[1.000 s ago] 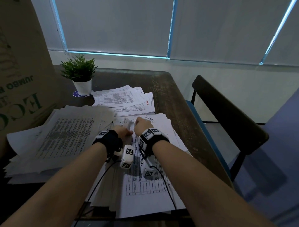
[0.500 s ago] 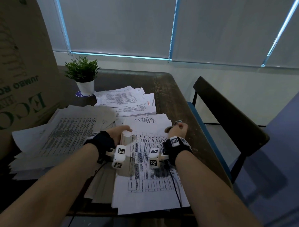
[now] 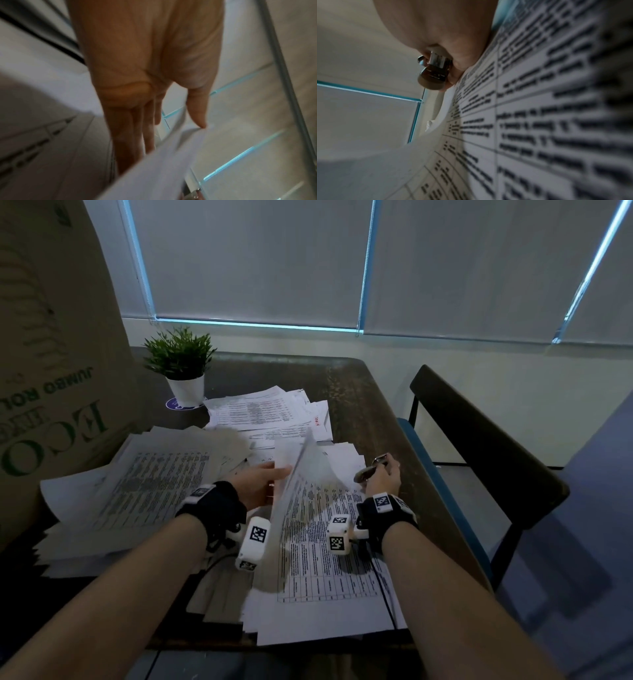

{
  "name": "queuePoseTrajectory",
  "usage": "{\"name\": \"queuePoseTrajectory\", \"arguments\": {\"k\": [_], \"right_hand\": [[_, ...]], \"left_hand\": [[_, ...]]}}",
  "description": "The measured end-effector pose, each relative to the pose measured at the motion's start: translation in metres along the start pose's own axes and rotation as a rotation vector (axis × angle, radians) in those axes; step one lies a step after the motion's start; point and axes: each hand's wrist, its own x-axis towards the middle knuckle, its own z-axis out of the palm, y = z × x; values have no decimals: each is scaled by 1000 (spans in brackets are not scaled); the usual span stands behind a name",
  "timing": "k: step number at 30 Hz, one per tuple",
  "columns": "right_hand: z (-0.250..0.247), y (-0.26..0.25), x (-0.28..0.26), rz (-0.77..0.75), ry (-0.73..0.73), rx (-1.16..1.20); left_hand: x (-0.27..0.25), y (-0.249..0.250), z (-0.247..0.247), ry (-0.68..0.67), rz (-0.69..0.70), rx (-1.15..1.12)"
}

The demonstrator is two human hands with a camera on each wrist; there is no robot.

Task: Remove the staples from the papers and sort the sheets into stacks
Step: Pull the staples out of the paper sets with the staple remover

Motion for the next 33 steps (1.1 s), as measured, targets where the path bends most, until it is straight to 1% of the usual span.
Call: {"name": "queuePoseTrajectory", "arguments": {"k": [2, 3, 4, 6, 7, 9, 11, 13, 16, 18, 20, 21, 22, 23, 25, 26, 28, 29, 31, 33], "right_hand": [[-1, -1, -1, -10, -8, -2], [-2, 0, -1, -19, -9, -11], [-2, 0, -2, -25, -10, -24], [-2, 0, -3, -35, -7, -29], [-2, 0, -2, -38, -6, -28], [-2, 1, -1, -35, -11, -26], [-3, 1, -1, -26, -27, -31], [-3, 3, 0, -22, -40, -33], [-4, 1, 3, -20, -31, -17], [-5, -1, 5, -25, -45, -16], [-6, -1, 5, -38, -52, -20], [-5, -2, 3, -33, -50, -17], [-5, -1, 3, -27, -49, -23], [-3, 0, 1, -17, -47, -36], [4, -1, 3, 16, -18, -40], [8, -4, 5, 28, 13, -6], [15, -16, 2, 43, 65, 105], [19, -21, 2, 43, 64, 154], [25, -23, -4, 32, 7, 156], [33, -17, -7, 10, -81, 128]], "left_hand": [[0, 5, 8, -99, -61, 117], [0, 6, 10, -125, -75, 138], [-1, 6, 11, -111, -62, 129], [0, 6, 11, 2, 30, 65], [1, 4, 9, 39, 65, 35], [-1, 3, 6, 25, 88, -27], [-2, 2, 4, -26, 76, -57], [-4, 3, 5, -87, 68, -33], [-4, 4, 9, -104, 66, 4], [-5, 5, 11, -166, 11, 60], [-5, 5, 15, -284, -81, 165], [-4, 4, 17, -320, -108, 218], [-3, 3, 19, -327, -112, 272], [-2, 4, 19, -263, -95, 342], [0, 10, 15, -15, -39, 415], [0, 15, 8, 95, -12, 420], [-7, 31, -10, 265, 45, 430], [-12, 41, -21, 357, 78, 435], [-21, 60, -46, 539, 135, 428], [-29, 78, -69, 692, 145, 500]]}}
